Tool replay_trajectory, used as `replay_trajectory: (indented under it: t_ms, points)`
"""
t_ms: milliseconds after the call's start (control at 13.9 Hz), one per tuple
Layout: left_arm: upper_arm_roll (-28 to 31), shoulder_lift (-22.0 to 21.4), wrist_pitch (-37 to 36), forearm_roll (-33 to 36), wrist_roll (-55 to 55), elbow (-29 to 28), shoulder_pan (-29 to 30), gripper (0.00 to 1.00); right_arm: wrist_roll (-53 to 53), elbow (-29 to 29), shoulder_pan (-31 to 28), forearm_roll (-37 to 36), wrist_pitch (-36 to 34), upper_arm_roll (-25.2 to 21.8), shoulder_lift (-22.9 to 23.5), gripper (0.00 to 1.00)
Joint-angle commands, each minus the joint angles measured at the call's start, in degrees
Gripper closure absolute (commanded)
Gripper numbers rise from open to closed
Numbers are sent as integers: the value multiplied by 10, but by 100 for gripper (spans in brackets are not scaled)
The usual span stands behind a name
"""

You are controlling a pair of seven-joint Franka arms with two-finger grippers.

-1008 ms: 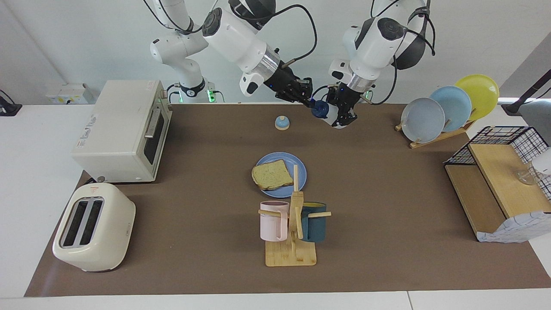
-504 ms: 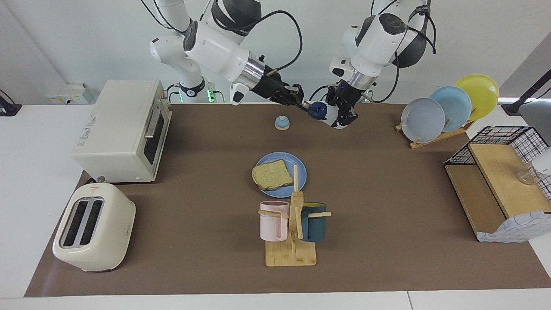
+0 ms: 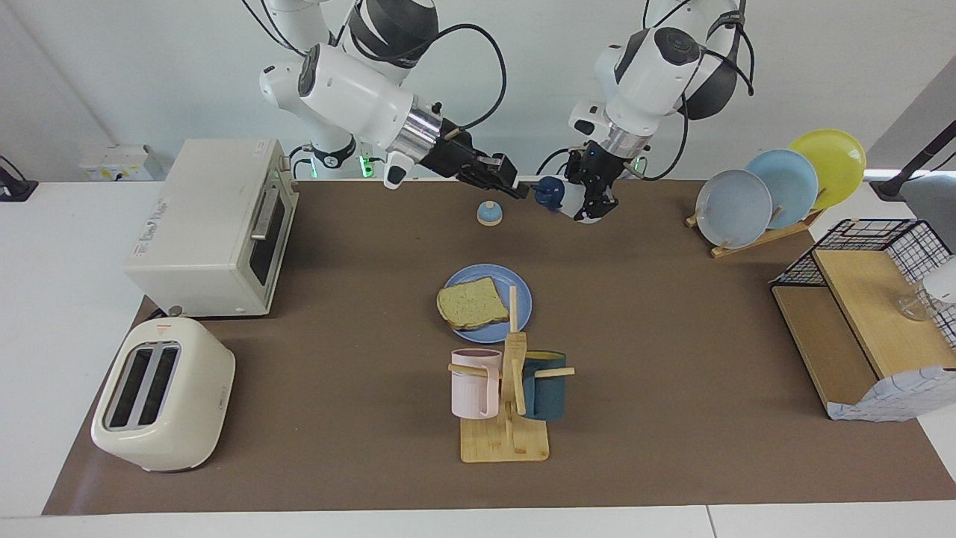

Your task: Put bread on plate and add seasoning

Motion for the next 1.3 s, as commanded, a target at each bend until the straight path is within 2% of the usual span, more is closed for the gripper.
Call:
replay_trajectory:
  t_ms: [0, 144, 288, 432, 576, 720, 864, 1008, 1224]
  points:
    - [4, -17, -5, 11, 6, -15, 1, 100, -10, -12, -6, -130, -22, 0, -14, 0]
    - [4, -11, -3, 12, 2, -11, 1, 100, -19, -10, -8, -247, -53, 0, -14, 0]
    - [4, 2, -7, 52, -5, 5, 1, 100, -79, 5, -38, -331, -133, -1, -16, 0]
    - [4, 23, -25, 74, -7, 25, 0, 100, -156, 49, -87, -399, -243, -1, -12, 0]
    - [4, 60, -47, 106, -19, 58, -5, 100, -177, 98, -132, -483, -315, -2, -9, 0]
    - [-10, 97, -68, 131, -39, 93, -6, 100, -251, 145, -172, -517, -374, -2, -3, 0]
    - [-26, 147, -98, 157, -67, 136, -7, 100, -302, 154, -201, -562, -424, -2, -13, 0]
    - [-39, 194, -130, 183, -83, 175, -11, 100, -322, 150, -213, -570, -432, -2, -16, 0]
    - [-40, 256, -173, 224, -124, 219, -49, 100, -323, 140, -218, -555, -425, -6, -17, 0]
